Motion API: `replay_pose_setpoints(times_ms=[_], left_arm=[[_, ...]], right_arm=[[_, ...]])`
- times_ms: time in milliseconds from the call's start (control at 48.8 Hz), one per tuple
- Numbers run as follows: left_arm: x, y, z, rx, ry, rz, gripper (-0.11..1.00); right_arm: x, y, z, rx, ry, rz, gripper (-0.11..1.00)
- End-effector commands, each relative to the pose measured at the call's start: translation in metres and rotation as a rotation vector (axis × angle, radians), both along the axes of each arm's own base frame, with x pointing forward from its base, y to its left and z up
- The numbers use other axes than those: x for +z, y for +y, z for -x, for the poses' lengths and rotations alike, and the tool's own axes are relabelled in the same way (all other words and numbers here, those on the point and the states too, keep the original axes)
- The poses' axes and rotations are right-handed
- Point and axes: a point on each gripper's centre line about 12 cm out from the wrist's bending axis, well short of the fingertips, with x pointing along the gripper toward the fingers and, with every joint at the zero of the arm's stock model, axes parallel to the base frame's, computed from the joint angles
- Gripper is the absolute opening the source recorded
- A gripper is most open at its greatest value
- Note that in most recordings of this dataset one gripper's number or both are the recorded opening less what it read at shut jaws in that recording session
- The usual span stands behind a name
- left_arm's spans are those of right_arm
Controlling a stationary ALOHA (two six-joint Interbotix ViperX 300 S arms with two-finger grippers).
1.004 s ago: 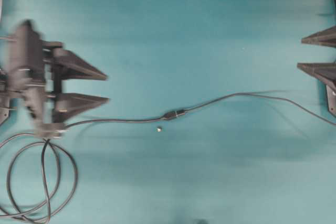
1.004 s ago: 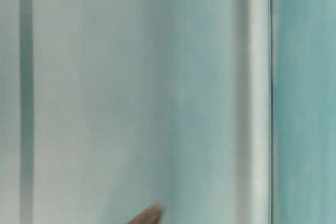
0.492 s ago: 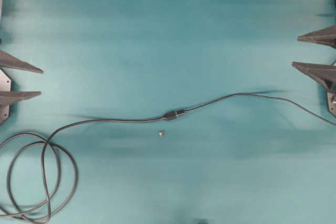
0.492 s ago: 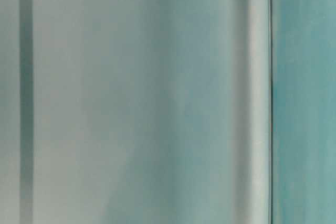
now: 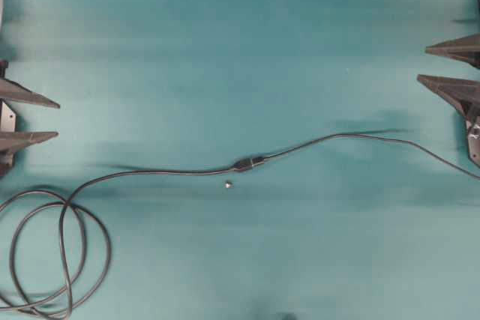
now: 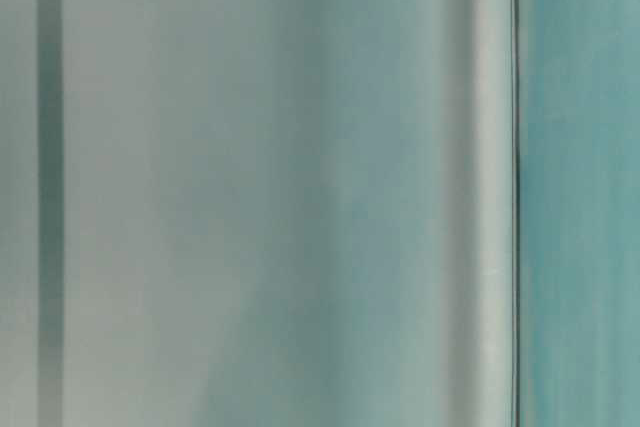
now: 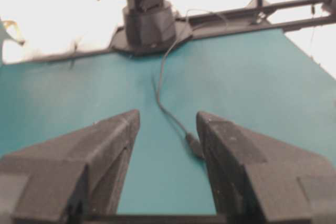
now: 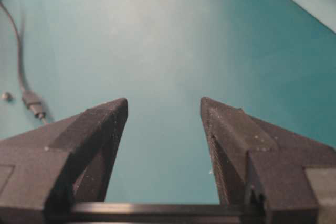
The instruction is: Insert the USB using both arms.
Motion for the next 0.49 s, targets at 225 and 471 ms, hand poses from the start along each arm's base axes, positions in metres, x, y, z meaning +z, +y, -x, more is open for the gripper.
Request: replay_pose_setpoints(times_ms=[225,471], left_arm=[[-0.019,0.0,0.003,0.0,0.037,0.011,0.69],[-0.027,-0.005,0.004,-0.045,0.042,0.017,0.69]], right_arm=[[-0.003,-0.001,0.001,-0.039,0.027,-0.076,0.61],[-0.001,0.005,-0.002,0.011,0.016,-0.114,0.6]])
